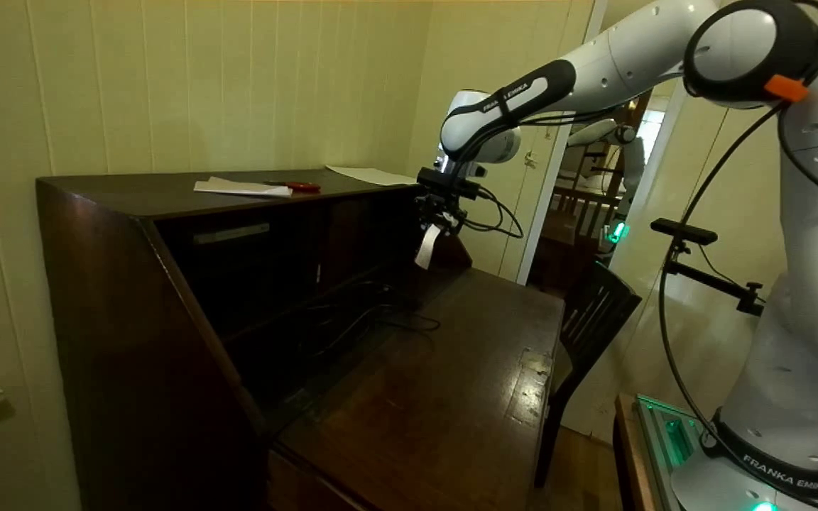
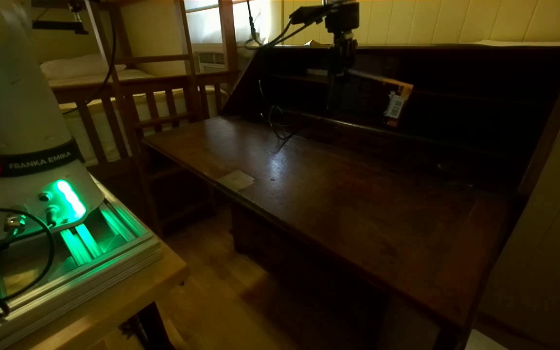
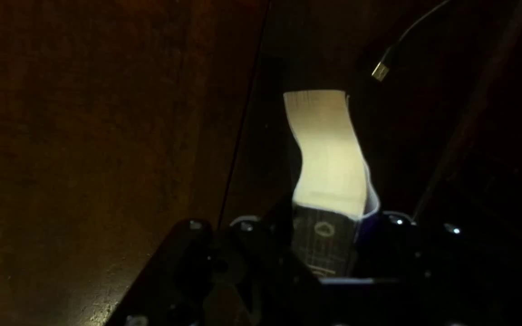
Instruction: Move the blue book to the right.
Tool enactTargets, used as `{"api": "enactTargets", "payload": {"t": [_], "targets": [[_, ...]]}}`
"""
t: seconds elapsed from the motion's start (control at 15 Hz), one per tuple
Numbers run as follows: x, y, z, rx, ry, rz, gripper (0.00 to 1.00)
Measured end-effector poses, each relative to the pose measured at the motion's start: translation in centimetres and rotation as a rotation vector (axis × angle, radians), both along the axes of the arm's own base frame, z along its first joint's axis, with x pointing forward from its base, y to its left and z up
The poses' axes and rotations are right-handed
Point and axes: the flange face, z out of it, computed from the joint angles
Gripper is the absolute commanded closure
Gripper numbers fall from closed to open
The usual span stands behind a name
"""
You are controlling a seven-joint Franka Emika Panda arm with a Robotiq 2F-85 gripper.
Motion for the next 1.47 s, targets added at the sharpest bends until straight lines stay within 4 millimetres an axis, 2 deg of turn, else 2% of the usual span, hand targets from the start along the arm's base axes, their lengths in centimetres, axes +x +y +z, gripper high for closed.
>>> {"api": "enactTargets", "payload": {"t": [0.27, 0.53, 0.87, 1.47], "targets": [[3.0, -3.5, -1.7, -0.047, 0.012, -0.024, 0.92], [6.1, -5.0, -1.5, -0.102, -0.007, -0.037, 0.92], [8.3, -4.8, -1.3, -0.113, -0.015, -0.058, 0.92], [10.7, -2.4, -5.6, -0.116, 0.047, -0.014, 0.92]]}}
